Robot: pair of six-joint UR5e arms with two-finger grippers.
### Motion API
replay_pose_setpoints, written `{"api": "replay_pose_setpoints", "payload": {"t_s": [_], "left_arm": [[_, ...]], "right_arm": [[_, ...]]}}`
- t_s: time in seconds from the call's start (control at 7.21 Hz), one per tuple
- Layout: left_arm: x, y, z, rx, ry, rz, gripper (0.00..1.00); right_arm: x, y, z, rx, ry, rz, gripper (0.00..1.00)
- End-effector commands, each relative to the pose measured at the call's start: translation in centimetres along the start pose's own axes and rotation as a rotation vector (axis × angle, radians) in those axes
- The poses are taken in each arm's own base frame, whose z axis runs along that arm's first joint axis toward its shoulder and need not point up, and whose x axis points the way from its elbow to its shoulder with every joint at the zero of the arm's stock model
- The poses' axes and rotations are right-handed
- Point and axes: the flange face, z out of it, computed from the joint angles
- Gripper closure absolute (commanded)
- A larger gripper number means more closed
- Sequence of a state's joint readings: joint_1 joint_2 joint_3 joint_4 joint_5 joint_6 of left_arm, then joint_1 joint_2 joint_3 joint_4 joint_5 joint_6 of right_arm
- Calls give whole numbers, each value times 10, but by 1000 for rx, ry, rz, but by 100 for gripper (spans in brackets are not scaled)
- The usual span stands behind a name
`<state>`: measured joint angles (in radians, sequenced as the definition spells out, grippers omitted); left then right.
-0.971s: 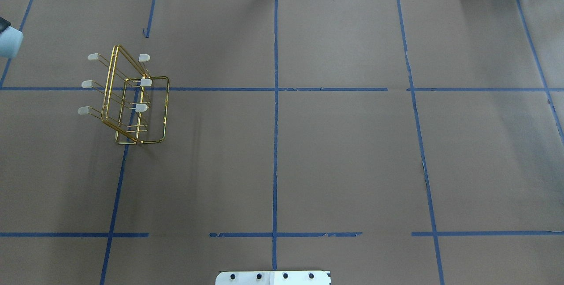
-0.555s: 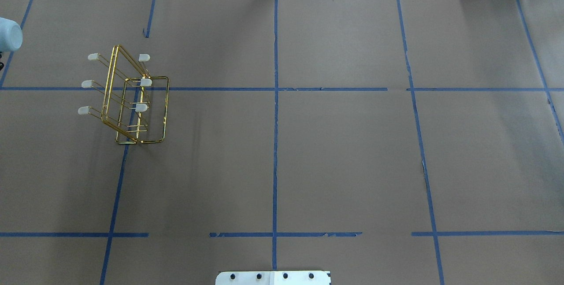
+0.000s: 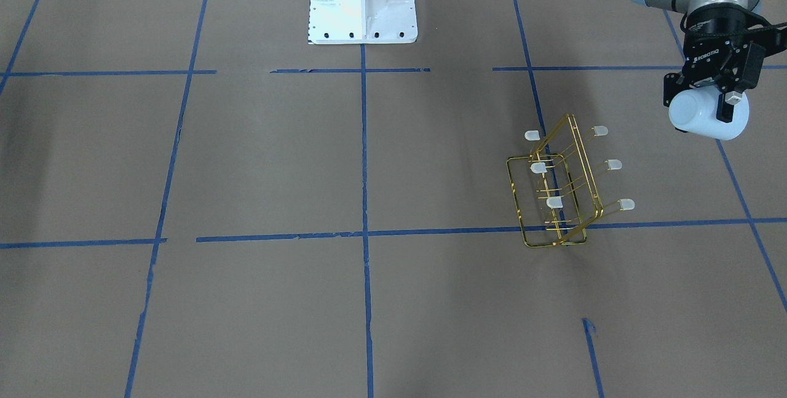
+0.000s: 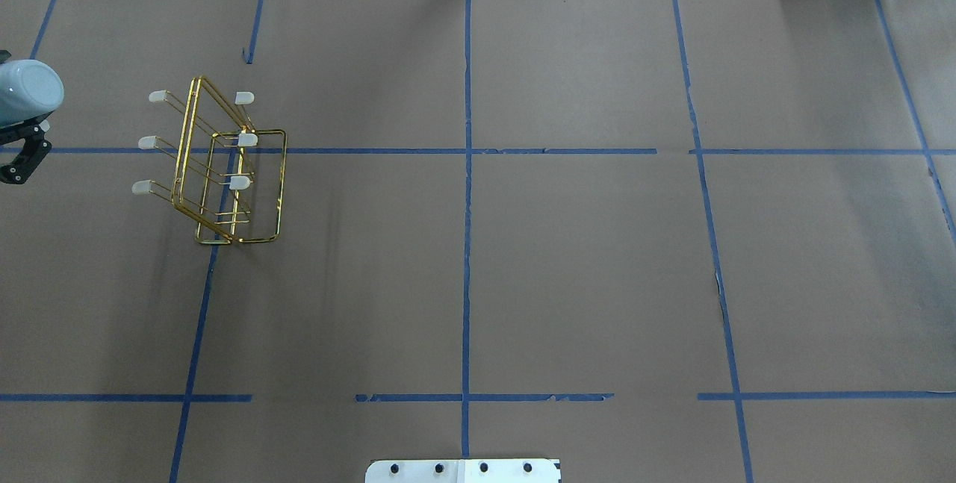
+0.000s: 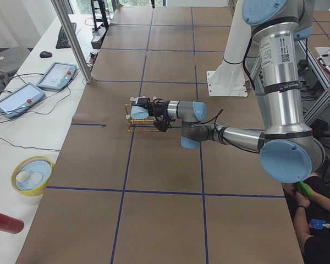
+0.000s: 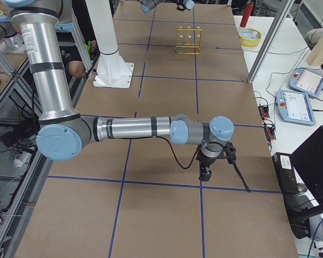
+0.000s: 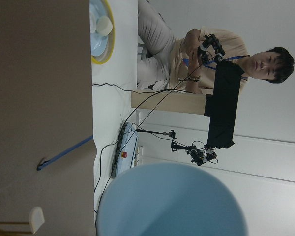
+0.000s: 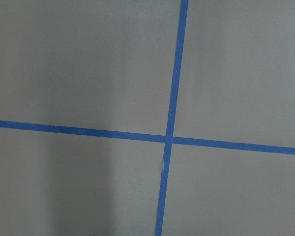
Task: Hang cup on cup holder
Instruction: 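Carry the cup toward the gold rack's white peg with the left gripper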
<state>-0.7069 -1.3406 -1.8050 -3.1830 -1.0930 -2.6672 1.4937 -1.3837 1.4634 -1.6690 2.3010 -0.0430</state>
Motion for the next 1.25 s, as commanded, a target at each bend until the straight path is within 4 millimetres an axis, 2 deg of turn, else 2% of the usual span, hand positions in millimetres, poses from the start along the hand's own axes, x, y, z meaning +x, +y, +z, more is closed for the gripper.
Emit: {"api": "replay_pose_setpoints", "payload": {"t_s": [0.0,0.14,0.28,0.55,0.83,1.11], "left_arm": [[-6,-9,-25,-56,20,-232,100],[-20,-11,-28,-45,27,-312,100],[-34,-5,-34,-62,53,-383,100],[-49,-3,-44,-72,122,-605,100],[-74,7,-56,-46,203,-782,100],[-88,12,-66,-41,272,-956,100]], "right_arm": [[0,0,0,0,0,0,0],[0,0,0,0,0,0,0],[0,0,0,0,0,0,0],[0,0,0,0,0,0,0],[0,0,0,0,0,0,0],[0,0,0,0,0,0,0]]}}
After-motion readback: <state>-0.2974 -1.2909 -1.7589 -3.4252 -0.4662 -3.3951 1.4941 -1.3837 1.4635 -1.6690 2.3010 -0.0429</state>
